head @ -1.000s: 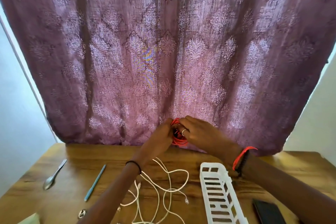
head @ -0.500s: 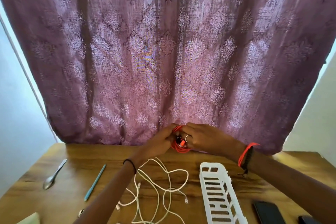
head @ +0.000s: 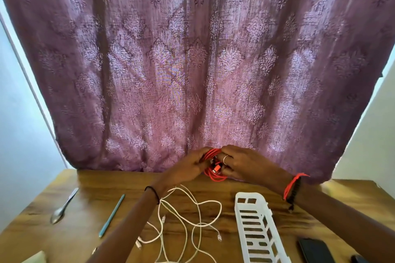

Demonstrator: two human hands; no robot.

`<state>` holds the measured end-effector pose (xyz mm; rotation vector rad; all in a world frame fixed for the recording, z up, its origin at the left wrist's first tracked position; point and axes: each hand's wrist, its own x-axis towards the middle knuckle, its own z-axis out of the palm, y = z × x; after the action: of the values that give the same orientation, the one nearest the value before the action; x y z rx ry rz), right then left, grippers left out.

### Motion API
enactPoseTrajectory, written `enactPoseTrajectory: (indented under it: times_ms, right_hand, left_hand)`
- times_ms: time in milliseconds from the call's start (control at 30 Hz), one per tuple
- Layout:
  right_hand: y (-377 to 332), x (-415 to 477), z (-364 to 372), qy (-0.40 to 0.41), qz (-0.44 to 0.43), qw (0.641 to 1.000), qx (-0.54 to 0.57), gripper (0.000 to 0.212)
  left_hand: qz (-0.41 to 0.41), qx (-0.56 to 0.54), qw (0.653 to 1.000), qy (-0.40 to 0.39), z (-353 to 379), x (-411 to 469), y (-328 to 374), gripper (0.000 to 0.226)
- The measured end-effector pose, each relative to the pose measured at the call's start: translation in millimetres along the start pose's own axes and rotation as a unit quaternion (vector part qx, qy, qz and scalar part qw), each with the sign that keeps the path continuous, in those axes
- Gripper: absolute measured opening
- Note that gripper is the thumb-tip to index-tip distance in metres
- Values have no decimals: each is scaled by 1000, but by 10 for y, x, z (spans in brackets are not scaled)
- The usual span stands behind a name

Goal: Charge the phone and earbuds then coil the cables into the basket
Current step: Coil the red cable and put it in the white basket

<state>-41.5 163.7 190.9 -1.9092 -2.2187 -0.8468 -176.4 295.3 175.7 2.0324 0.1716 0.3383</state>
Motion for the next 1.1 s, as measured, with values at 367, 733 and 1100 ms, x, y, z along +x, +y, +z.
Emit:
enactPoseTrajectory:
  times_ms: [367, 733, 1100]
  right_hand:
    - [-69, 59, 24, -18, 19, 1000, 5, 33]
    - [-113, 63, -350, -3, 68, 942, 329, 32]
    - [-171, -89, -154, -52, 55, 985, 154, 36]
  left_hand:
    - [-4, -106, 994, -13, -55, -53, -47, 40]
    - [-6, -163, 983, -83, -230, -205, -50, 59]
    - [14, -144, 989, 30, -44, -152, -184, 32]
